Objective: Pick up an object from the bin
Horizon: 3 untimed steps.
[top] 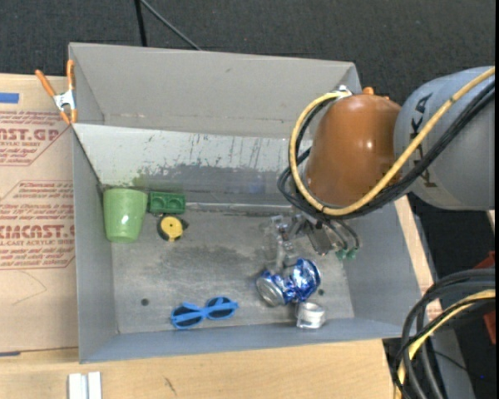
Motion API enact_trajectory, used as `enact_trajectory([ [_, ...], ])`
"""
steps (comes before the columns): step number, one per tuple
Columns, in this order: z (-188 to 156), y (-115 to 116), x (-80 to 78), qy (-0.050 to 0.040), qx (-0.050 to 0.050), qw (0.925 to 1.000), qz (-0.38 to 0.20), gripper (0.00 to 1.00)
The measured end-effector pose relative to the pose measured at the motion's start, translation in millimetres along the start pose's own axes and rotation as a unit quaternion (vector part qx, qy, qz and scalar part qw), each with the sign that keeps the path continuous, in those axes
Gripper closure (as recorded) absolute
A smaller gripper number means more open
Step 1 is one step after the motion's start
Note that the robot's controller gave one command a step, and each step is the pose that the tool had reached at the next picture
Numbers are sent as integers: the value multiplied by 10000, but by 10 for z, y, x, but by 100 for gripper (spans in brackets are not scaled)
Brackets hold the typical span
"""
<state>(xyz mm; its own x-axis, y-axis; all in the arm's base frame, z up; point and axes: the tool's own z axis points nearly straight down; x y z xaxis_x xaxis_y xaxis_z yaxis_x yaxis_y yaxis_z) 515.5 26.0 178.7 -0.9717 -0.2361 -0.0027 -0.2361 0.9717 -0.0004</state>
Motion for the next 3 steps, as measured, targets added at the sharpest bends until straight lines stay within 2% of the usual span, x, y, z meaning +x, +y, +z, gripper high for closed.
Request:
enact_trajectory([
  [1,39,-123,-52,2,2,10000,-64,100],
  [2,38,-117,-50,4,0,10000,-68,0],
  [3,1107,-406,-408,28,-5,9928,-1194,0],
])
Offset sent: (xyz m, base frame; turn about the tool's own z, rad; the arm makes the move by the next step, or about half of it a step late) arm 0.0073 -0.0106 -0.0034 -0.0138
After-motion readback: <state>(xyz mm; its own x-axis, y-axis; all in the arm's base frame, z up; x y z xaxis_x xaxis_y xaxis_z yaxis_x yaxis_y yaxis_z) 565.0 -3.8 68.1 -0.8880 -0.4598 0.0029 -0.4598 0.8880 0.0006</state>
